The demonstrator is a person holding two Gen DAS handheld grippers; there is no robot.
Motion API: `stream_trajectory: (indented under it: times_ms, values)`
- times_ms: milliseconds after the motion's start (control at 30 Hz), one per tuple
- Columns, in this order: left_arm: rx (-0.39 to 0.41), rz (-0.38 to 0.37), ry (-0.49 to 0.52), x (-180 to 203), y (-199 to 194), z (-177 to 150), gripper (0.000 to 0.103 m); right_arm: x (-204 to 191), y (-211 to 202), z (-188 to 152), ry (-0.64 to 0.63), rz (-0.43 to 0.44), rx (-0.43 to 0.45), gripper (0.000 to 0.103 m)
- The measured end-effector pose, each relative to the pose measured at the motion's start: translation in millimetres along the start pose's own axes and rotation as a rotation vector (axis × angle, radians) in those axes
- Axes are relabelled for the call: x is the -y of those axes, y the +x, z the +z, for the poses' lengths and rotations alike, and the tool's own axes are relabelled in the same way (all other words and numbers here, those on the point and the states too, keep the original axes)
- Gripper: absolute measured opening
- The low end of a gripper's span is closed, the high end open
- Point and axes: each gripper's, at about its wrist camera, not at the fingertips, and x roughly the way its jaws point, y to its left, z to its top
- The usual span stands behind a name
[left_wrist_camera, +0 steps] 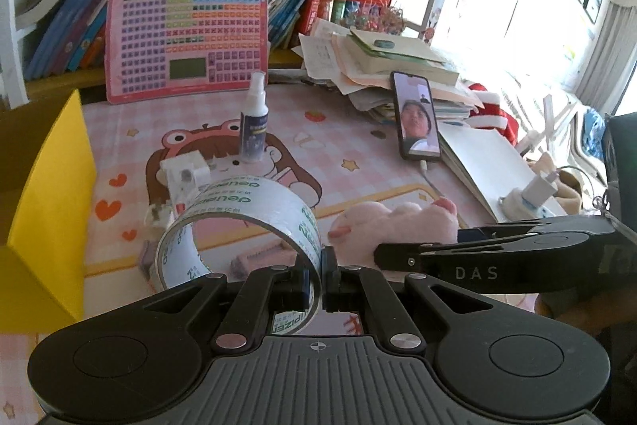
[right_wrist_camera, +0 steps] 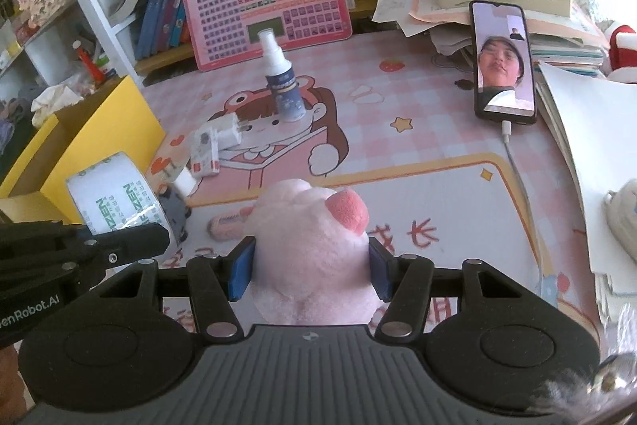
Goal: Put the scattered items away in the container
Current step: 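Carry the tape roll in the left tool while the right tool carries the pig over the yellow box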
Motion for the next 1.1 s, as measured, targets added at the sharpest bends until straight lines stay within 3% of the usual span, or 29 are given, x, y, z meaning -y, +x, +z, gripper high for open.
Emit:
stream_trajectory:
  times_ms: [333,700,1100]
  values:
    - [0.049,-0.060,-0.004,-23.6,-57.3,-33.9,0.004,-54.6,-44.0,-41.2,0.002,-0.078,0.045,0.055]
    - [0.047,-0.036,0.000,-63.4,-122.0,-73.6,0.004,-129.5,-69.1,-94.4,0.005,-0.057,0.067,0.055]
    - [0.071,0.000,-0.028,-103.0,-168.5,-100.3,0.004,-195.6,-75.5,-112.9,-0.052,-0.014,0.084,0.055]
